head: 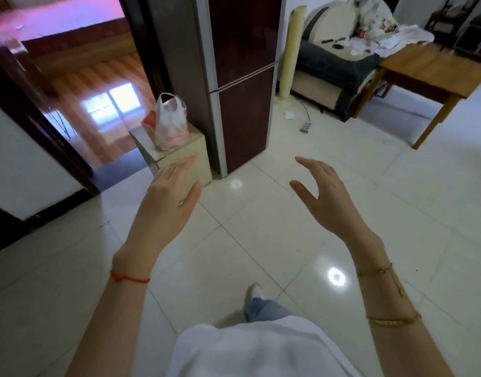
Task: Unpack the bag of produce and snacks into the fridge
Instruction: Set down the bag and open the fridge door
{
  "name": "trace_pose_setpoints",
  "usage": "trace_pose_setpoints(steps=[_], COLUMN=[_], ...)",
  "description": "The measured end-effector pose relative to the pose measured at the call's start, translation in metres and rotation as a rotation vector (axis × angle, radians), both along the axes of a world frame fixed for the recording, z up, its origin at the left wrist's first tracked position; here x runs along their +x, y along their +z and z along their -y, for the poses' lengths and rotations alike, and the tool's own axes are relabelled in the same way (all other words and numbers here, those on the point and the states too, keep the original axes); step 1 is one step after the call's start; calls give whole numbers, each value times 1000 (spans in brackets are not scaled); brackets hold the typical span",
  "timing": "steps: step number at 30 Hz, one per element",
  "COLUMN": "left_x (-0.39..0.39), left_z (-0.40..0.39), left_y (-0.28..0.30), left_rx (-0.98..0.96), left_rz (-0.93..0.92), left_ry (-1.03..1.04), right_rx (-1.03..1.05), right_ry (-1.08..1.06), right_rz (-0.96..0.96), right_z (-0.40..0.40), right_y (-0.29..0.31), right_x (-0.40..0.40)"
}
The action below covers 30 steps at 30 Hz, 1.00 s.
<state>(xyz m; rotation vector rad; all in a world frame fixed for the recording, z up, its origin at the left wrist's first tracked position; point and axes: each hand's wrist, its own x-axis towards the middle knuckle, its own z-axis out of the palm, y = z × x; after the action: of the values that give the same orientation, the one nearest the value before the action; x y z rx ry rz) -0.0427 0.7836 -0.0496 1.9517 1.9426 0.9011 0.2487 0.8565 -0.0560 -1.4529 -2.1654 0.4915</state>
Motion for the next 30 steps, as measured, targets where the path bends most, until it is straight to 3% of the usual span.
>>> trace_pose_setpoints(steps=[10, 21, 30], left_x=[-26, -97, -158], left_z=[-180, -364, -509], left_y=[15, -11, 13], left_rx=[61, 24, 0], left_rz=[31, 38, 37], left_ry=[115, 203, 214], right_rx=[47, 14, 16], right_ry=[118, 195, 174], right_rz=[20, 17, 0], right_z=[-218, -415, -550], right_y=[26, 0, 13], right_x=[-51, -137, -211])
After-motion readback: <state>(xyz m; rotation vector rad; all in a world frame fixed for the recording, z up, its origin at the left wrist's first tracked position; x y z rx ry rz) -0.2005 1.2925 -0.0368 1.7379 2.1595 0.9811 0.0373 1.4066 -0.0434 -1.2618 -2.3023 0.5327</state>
